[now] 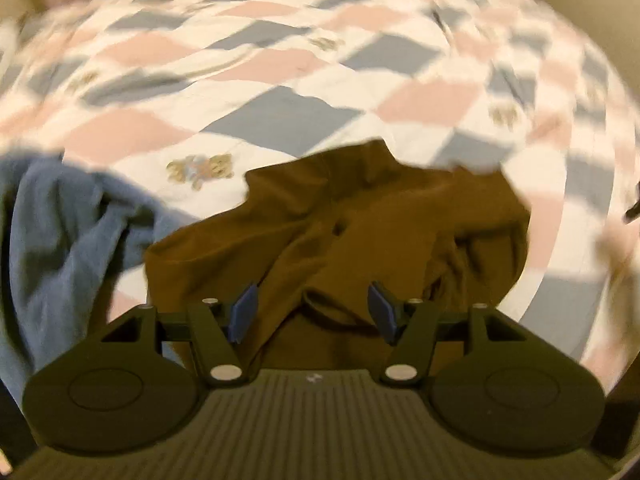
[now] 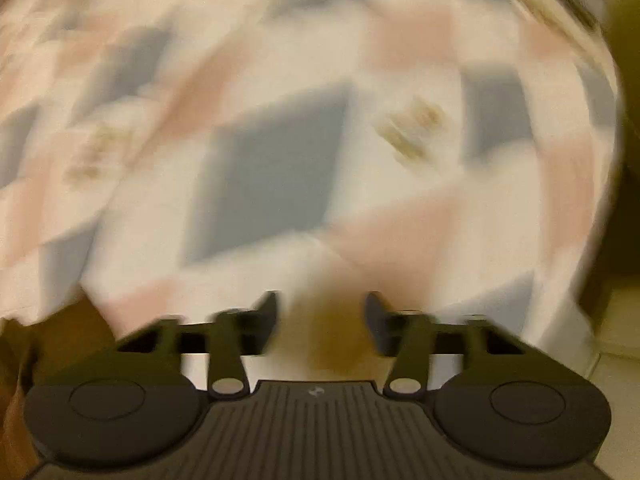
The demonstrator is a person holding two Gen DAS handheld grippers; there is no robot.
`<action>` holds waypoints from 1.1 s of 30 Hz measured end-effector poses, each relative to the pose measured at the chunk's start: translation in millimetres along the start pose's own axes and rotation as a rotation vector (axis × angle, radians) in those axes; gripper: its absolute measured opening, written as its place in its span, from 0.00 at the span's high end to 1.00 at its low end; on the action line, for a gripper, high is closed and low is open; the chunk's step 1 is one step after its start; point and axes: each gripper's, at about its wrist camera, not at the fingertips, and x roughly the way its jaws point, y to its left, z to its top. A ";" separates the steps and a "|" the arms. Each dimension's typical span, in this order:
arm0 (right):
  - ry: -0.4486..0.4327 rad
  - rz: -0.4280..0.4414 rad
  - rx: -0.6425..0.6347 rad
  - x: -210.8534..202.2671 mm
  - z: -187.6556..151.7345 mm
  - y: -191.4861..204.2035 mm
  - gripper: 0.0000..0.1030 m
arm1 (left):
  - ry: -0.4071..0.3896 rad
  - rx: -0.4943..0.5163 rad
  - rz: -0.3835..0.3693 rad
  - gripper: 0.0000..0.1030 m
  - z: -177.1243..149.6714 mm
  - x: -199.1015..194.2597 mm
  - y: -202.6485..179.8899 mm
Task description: Fold clothes
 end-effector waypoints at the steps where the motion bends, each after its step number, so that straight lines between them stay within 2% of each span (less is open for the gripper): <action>1: -0.053 0.029 -0.181 -8.2 -7.7 22.8 0.57 | 0.003 0.051 0.003 0.46 1.8 4.3 -10.0; 2: -0.094 0.088 -0.375 -15.7 -20.2 51.5 0.47 | 0.006 0.083 -0.005 0.46 3.5 8.5 -17.7; 3: -0.134 0.147 -0.567 -23.2 -32.8 80.0 0.29 | 0.009 0.108 -0.014 0.46 5.3 12.7 -24.7; 4: -0.168 0.207 -0.720 -30.4 -47.3 103.7 0.20 | 0.017 0.108 -0.023 0.46 6.8 16.1 -27.9; 7: -0.276 0.402 -1.166 -44.0 -98.4 172.2 0.19 | 0.031 0.044 -0.020 0.46 5.9 16.0 -21.4; 10: -0.354 0.547 -1.483 -40.5 -148.7 223.7 0.18 | 0.048 -0.026 0.019 0.46 -5.2 5.4 -4.1; 12: -0.395 0.581 -1.626 -33.0 -173.7 249.3 0.12 | 0.061 -0.055 0.066 0.46 -16.0 -3.6 6.7; 15: -0.420 0.640 -1.688 -14.7 -194.6 280.8 0.08 | 0.074 -0.097 0.111 0.46 -28.0 -12.6 15.6; 16: -0.370 0.646 -1.685 -7.3 -193.5 288.5 0.12 | 0.075 -0.111 0.120 0.46 -31.1 -14.5 16.6; 17: -0.319 0.651 -1.681 -0.2 -192.1 295.9 0.23 | 0.076 -0.119 0.126 0.46 -33.1 -15.3 16.4; 18: -0.264 0.648 -1.661 3.4 -185.8 296.6 0.67 | 0.080 -0.123 0.133 0.46 -34.4 -15.5 14.4; 19: -0.212 0.648 -1.638 6.3 -179.2 296.5 0.94 | 0.082 -0.116 0.141 0.46 -34.9 -15.0 10.6; 22: -0.160 0.748 -1.376 -18.2 -135.7 244.3 0.96 | 0.071 -0.023 0.158 0.47 -31.1 -11.6 -13.4; 25: -0.115 0.767 -1.048 -39.1 -83.7 180.7 0.95 | 0.046 0.165 0.164 0.46 -21.3 1.0 -51.6; 27: -0.097 0.778 -0.840 -47.7 -50.9 142.3 0.95 | 0.006 0.332 0.153 0.45 -13.3 12.0 -83.4; 30: -0.141 0.752 -0.631 -54.7 -23.0 103.2 0.94 | -0.034 0.566 0.109 0.37 -4.1 35.1 -126.2; 31: -0.159 0.742 -0.575 -56.8 -17.4 91.0 0.94 | -0.027 0.611 0.080 0.33 -1.2 44.8 -135.1; 33: -0.189 0.718 -0.477 -57.9 -8.0 67.6 0.94 | 0.025 0.649 0.048 0.32 2.5 69.6 -143.6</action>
